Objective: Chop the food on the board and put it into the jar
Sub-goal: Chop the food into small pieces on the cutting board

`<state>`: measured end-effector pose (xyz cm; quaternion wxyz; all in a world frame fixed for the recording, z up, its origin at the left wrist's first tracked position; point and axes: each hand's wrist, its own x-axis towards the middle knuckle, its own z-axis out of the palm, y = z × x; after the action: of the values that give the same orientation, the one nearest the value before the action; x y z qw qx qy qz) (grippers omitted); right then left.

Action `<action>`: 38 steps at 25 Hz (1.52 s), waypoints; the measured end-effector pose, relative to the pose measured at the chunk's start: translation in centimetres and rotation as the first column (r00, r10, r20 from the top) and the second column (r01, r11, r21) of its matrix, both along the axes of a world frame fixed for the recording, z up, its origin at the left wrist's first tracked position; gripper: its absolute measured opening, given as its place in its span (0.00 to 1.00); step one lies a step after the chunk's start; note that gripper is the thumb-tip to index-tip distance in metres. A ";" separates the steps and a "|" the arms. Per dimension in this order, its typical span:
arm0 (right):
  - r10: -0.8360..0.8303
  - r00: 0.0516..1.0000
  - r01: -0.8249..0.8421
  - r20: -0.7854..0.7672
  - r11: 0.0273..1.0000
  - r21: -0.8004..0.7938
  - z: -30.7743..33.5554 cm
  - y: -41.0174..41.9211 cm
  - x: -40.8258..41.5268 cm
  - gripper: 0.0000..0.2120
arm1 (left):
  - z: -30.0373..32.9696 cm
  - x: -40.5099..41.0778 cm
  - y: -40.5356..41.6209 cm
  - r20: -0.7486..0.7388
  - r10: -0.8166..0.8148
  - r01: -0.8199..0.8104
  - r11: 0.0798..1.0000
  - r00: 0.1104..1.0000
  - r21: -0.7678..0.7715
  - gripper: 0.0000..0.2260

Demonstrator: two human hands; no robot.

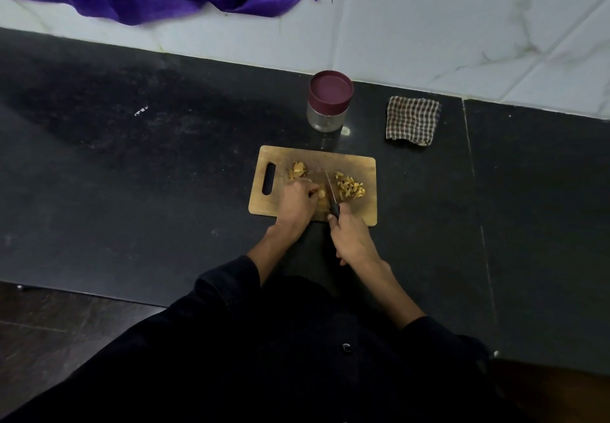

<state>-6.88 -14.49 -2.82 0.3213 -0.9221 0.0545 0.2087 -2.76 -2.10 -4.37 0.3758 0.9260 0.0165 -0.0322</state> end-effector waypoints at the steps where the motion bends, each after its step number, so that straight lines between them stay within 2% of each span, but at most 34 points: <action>1: 0.007 1.000 -0.006 0.007 1.000 -0.025 -0.1 0.1 0.0 0.08 | 0.1 0.1 0.0 -0.005 0.011 -0.011 1.000 1.000 -0.004 0.08; 5: 0.017 1.000 -0.019 -0.024 0.997 -0.078 -0.1 0.5 -0.1 0.11 | 0.7 0.1 -0.2 -0.023 0.045 -0.045 0.999 0.999 -0.008 0.08; 12: 0.032 0.999 -0.033 -0.009 0.993 -0.117 0.0 1.3 0.1 0.10 | 0.6 0.4 -0.3 -0.055 0.081 -0.080 0.997 0.995 0.012 0.09; 23: 0.035 0.994 -0.057 -0.105 0.974 -0.220 0.4 2.4 -0.2 0.09 | 0.7 0.4 -0.6 -0.070 0.101 -0.100 0.995 0.992 0.015 0.08; 29: 0.022 0.988 -0.053 -0.151 0.978 -0.203 0.3 1.9 -1.4 0.10 | 0.7 0.3 -0.6 -0.054 0.102 -0.102 0.995 0.993 0.009 0.08; 34: -0.065 0.995 0.054 -0.076 0.988 -0.143 0.1 0.2 -1.1 0.12 | 0.4 0.3 -0.5 -0.032 0.092 -0.091 0.995 0.995 0.036 0.07; 38: -0.034 0.997 0.027 -0.071 0.994 -0.105 0.5 0.7 -1.3 0.09 | 0.4 0.3 -0.6 -0.066 0.110 -0.109 0.994 0.992 0.012 0.07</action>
<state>-8.21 -13.76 -2.28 0.2739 -0.9283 0.0911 0.2342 -2.46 -2.67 -3.94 0.3722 0.9237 0.0799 -0.0421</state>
